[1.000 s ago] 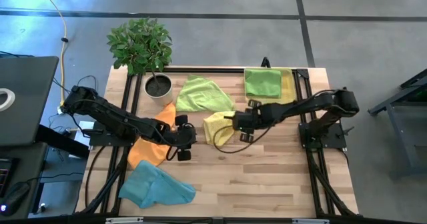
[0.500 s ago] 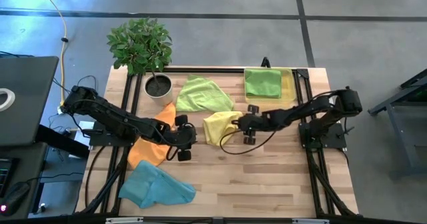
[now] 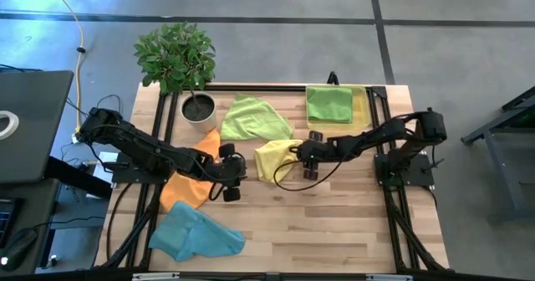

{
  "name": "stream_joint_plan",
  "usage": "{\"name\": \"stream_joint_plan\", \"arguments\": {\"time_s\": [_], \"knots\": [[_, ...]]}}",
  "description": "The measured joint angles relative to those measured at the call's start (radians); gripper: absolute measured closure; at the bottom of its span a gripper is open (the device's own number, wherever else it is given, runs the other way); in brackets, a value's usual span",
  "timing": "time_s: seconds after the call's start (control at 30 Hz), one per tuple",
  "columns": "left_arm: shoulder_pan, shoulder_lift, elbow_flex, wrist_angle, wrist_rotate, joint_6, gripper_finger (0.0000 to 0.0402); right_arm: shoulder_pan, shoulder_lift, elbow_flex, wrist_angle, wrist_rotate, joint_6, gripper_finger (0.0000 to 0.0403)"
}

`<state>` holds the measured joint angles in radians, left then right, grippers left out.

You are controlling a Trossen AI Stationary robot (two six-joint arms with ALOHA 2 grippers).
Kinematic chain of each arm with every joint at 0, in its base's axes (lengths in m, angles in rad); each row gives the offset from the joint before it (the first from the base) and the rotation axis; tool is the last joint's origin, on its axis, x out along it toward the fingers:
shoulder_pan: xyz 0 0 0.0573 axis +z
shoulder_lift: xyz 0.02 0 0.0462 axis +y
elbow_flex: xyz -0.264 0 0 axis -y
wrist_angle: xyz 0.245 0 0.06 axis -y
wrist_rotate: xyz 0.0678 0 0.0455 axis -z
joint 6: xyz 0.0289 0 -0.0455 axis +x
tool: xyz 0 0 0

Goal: Fold microfiber towels
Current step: Fold the yellow microfiber towel

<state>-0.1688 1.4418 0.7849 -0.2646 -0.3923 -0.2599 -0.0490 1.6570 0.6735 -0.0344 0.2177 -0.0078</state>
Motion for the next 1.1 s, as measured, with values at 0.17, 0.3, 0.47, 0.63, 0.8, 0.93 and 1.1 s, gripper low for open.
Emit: {"name": "stream_joint_plan", "arguments": {"time_s": [0.17,0.3,0.47,0.63,0.8,0.93,1.1], "knots": [[-0.002,0.0,0.0,0.0,0.0,-0.003,0.0272,-0.009,0.002,0.0,0.005,-0.012,0.019,0.0276],[-0.003,0.0,0.0,0.0,0.0,-0.018,0.0272,-0.009,0.003,0.0,0.002,-0.03,0.058,0.0316],[-0.003,0.0,0.0,0.0,0.0,-0.018,0.0272,-0.009,0.003,0.0,-0.002,-0.074,0.133,0.0388],[-0.003,0.0,0.0,0.0,0.0,-0.01,0.0272,0.011,-0.031,-0.002,-0.021,-0.099,0.229,0.0394],[-0.003,0.0,0.0,0.061,-0.004,0.078,0.0272,0.044,-0.131,0.026,-0.103,-0.121,0.366,0.04],[-0.003,0.0,0.0,0.175,-0.005,0.188,0.0272,0.089,-0.188,0.091,-0.203,-0.119,0.45,0.0401],[0.007,0.012,0.002,0.309,-0.008,0.252,0.0272,0.154,-0.209,0.196,-0.287,-0.103,0.517,0.0402]]}}
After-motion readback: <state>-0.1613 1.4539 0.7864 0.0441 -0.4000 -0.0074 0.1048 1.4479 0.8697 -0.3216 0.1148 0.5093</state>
